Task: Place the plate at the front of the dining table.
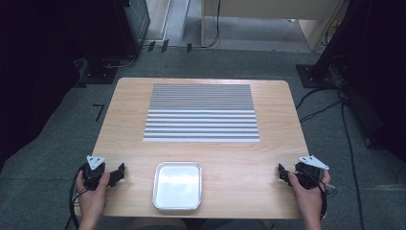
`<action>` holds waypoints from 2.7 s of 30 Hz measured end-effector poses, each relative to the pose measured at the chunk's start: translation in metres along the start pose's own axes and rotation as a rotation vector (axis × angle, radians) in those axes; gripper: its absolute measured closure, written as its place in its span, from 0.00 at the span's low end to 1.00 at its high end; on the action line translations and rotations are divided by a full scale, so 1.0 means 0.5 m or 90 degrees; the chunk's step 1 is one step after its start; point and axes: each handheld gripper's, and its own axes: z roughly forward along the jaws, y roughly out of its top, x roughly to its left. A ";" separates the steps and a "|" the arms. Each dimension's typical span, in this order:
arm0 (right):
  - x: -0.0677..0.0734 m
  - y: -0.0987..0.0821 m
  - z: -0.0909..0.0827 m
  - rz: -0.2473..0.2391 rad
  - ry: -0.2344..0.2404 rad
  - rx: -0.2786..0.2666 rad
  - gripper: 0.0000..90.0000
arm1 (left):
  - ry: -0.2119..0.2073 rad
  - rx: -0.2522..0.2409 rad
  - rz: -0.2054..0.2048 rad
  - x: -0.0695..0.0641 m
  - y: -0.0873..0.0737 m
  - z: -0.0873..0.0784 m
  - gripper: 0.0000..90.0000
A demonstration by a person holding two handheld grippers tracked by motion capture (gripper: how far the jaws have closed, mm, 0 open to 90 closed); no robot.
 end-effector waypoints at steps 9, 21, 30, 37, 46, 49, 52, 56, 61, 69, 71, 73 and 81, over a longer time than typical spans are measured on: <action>0.006 -0.001 -0.004 0.025 -0.009 -0.020 0.15 | 0.015 0.018 -0.015 0.006 0.007 -0.002 0.16; 0.052 0.027 -0.032 0.071 -0.011 -0.078 0.18 | 0.016 -0.011 -0.028 -0.015 0.023 -0.032 0.28; 0.104 0.044 -0.047 0.071 0.005 -0.086 0.20 | -0.023 -0.014 -0.045 -0.030 0.031 -0.043 0.28; 0.137 0.049 -0.055 0.062 0.016 -0.090 0.25 | -0.039 -0.011 -0.042 -0.039 0.036 -0.049 0.27; 0.177 0.049 -0.059 0.028 0.030 -0.095 0.28 | -0.066 -0.013 -0.022 -0.059 0.037 -0.055 0.29; 0.183 0.049 -0.059 0.030 0.036 -0.094 0.28 | -0.067 -0.014 -0.015 -0.064 0.036 -0.057 0.32; 0.196 0.047 -0.058 0.028 0.045 -0.092 0.30 | -0.079 -0.016 -0.006 -0.073 0.036 -0.059 0.34; 0.209 0.047 -0.060 0.025 0.052 -0.098 0.33 | -0.109 -0.015 -0.009 -0.082 0.035 -0.061 0.40; 0.221 0.046 -0.064 0.016 0.060 -0.106 0.37 | -0.128 -0.011 -0.008 -0.091 0.034 -0.063 0.44; 0.244 0.043 -0.063 0.002 0.097 -0.105 0.49 | -0.160 -0.009 -0.012 -0.101 0.033 -0.066 0.49; 0.251 0.042 -0.063 -0.005 0.108 -0.107 0.52 | -0.173 -0.010 -0.019 -0.103 0.034 -0.067 0.50; 0.259 0.041 -0.064 -0.002 0.120 -0.111 0.54 | -0.181 -0.008 -0.019 -0.105 0.034 -0.068 0.52; 0.292 0.036 -0.069 0.037 0.188 -0.135 0.63 | -0.238 0.001 -0.029 -0.115 0.034 -0.072 0.58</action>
